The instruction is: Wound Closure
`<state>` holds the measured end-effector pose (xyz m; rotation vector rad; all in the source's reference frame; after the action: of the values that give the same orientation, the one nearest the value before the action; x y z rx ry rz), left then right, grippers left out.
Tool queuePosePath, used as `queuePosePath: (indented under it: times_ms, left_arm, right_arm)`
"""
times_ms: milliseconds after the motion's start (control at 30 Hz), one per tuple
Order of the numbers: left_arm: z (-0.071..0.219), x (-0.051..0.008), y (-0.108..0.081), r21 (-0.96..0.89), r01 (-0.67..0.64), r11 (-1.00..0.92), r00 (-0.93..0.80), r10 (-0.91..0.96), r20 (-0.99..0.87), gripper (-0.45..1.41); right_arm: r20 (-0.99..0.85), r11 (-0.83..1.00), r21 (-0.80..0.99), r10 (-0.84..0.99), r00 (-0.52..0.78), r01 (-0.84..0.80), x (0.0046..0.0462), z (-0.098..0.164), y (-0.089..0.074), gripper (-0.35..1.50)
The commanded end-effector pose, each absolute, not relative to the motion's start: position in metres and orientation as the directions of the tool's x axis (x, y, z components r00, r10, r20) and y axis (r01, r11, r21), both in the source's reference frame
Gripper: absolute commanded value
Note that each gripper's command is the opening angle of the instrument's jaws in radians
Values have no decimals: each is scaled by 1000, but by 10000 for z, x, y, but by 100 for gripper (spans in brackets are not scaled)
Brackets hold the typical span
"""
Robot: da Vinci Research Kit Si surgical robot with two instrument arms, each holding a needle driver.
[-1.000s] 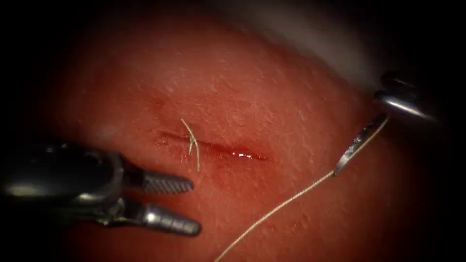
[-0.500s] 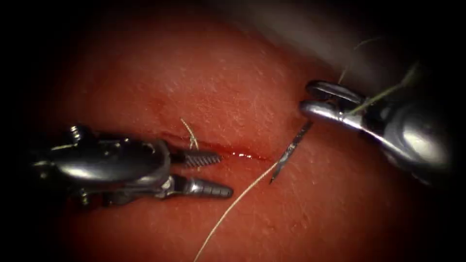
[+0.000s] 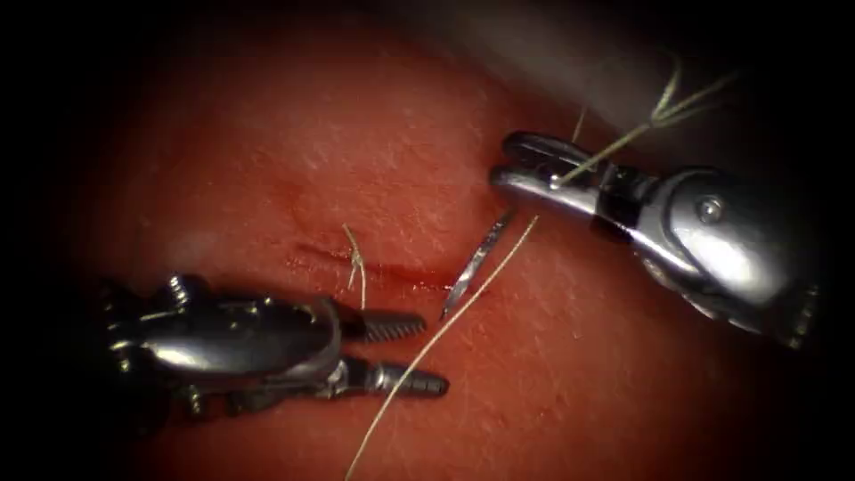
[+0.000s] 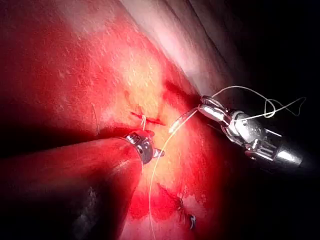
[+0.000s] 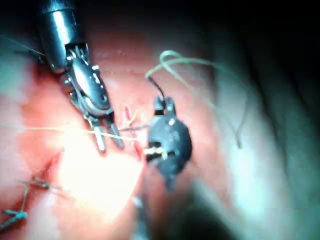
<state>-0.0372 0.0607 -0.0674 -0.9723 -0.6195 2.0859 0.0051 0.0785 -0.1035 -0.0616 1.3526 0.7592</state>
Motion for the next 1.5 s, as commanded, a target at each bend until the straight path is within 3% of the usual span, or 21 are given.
queuePosePath:
  times_ms: [33, 167, 700, 1500]
  left_arm:
    - [-669, -375, 603, -673, -418, -610, -443, 784, -435, 46]
    - [-670, -374, 598, -674, -416, -611, -449, 782, -431, 46]
    - [-667, -374, 593, -669, -420, -613, -452, 780, -432, 47]
    - [-665, -367, 597, -670, -414, -616, -455, 778, -433, 46]
  right_arm:
    - [-911, 789, 341, 412, 29, -512, 61, -1027, 793, -35]
    - [-965, 862, 189, 252, 74, -471, 63, -1022, 810, -35]
    - [-996, 916, -12, 26, 87, -402, 94, -1023, 810, -35]
    - [-984, 934, -107, -50, 173, -341, 99, -1004, 796, -35]
